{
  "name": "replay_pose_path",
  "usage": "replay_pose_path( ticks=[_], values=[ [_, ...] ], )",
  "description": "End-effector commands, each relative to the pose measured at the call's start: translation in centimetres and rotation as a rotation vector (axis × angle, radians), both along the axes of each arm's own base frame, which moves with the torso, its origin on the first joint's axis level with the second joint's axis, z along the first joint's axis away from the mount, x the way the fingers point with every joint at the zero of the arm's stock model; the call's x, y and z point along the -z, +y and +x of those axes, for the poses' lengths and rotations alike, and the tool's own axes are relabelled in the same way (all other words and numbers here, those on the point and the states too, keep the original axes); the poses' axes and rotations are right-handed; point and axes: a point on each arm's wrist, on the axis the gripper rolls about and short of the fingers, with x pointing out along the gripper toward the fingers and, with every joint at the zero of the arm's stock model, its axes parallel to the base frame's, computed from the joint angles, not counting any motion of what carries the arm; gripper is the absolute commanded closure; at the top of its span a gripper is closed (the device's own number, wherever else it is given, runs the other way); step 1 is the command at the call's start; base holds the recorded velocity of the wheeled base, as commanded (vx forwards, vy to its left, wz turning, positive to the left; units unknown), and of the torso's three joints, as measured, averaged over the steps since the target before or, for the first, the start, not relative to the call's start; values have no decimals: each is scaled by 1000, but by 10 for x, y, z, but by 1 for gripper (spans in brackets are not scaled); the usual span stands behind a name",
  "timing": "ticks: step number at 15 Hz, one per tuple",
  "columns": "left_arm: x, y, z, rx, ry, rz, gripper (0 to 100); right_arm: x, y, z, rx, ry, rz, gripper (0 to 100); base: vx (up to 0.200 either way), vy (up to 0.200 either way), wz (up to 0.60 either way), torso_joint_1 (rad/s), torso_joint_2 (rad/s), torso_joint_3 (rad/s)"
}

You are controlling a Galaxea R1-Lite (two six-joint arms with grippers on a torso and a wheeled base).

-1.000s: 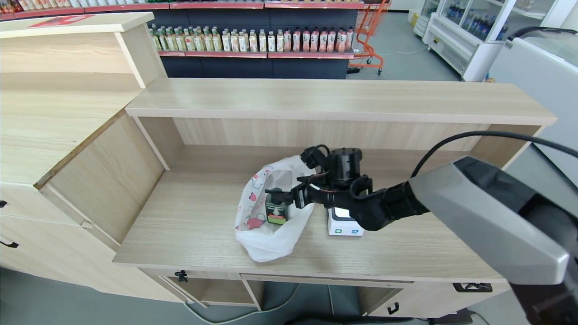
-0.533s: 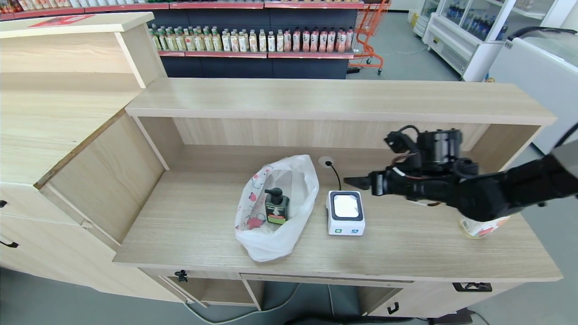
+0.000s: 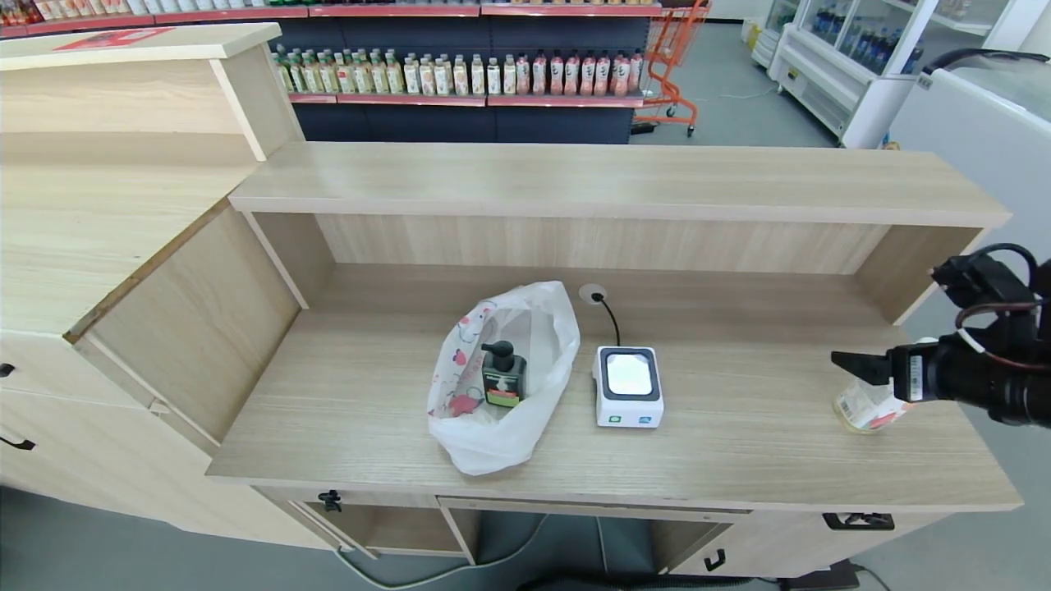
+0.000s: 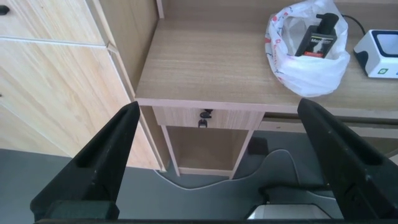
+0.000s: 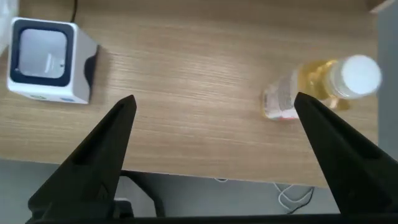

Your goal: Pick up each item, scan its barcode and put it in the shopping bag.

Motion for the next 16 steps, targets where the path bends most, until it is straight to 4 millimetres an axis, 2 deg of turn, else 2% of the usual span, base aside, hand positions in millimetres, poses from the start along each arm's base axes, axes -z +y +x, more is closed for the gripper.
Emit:
replay_pose_path(
  ticks=[1, 4, 7, 10, 16],
  values=[
    [0, 0, 0, 0, 1, 0, 0, 10, -9, -33, 81, -49, 20, 0, 0, 0, 0, 0, 0, 0],
    [0, 0, 0, 0, 1, 0, 0, 20, -6, -62, 93, -66, 49, 0, 0, 0, 0, 0, 0, 0],
    [0, 0, 0, 2, 1, -1, 0, 25, -3, -79, 100, -62, 59, 0, 0, 0, 0, 0, 0, 0],
    [0, 0, 0, 0, 1, 3, 0, 22, -4, -86, 118, -82, 57, 0, 0, -200, 0, 2, 4, 4],
    [0, 0, 0, 2, 1, 2, 0, 29, -8, -94, 161, -57, 86, 0, 0, -200, 0, 1, 2, 5]
  ],
)
